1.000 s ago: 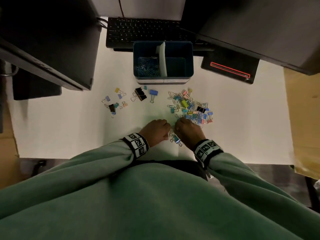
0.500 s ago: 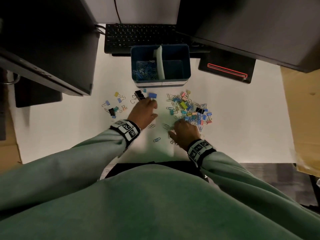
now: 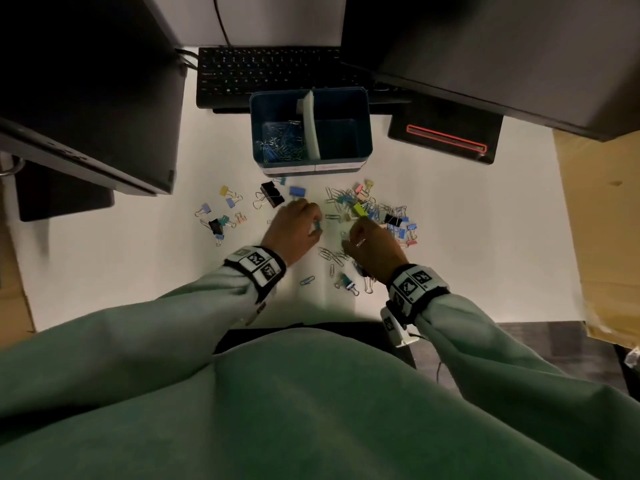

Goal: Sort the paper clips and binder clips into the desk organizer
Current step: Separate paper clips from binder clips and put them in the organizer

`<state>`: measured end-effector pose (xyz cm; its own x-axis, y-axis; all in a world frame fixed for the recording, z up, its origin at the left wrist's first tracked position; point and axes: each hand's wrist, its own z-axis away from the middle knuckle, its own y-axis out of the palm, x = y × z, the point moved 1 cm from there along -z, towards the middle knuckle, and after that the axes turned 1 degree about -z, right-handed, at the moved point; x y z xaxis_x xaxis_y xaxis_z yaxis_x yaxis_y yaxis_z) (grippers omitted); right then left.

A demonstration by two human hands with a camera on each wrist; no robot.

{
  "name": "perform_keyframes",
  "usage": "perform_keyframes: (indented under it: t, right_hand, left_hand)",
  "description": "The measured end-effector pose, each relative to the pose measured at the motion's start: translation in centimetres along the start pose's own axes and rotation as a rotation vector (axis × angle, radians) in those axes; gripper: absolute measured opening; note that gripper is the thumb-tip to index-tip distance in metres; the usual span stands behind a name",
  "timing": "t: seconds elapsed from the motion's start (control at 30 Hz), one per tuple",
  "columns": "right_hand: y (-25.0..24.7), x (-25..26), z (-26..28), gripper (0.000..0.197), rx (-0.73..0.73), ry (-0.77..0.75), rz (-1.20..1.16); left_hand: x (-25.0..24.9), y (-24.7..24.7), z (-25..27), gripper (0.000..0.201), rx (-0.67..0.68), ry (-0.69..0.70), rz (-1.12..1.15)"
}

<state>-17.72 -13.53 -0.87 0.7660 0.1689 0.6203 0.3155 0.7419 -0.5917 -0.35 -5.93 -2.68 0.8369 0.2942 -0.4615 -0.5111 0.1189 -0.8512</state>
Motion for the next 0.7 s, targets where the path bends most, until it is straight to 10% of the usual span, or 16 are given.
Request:
perform_keyframes:
  t: [0.2,0.4,0.7]
  right_hand:
    - [2.1,4.1,-2.9,0.022,0.064,-0.158,0.016]
    - [0.9,-0.8,0.3,0.018,0.081,-0.139,0.32]
    - [-0.5,-4.6,2.9,0.035,-0.02,-0.137,0.471]
  left_hand:
    - [5.4,-2.1,3.6,0.023,-0.102,-0.12,0.013]
    - [3.0,0.7,6.9,0.053,0.329,-0.076,-0.073]
    - [-0.9,2.5,3.5,0.019,0.264,0.028,-0.008]
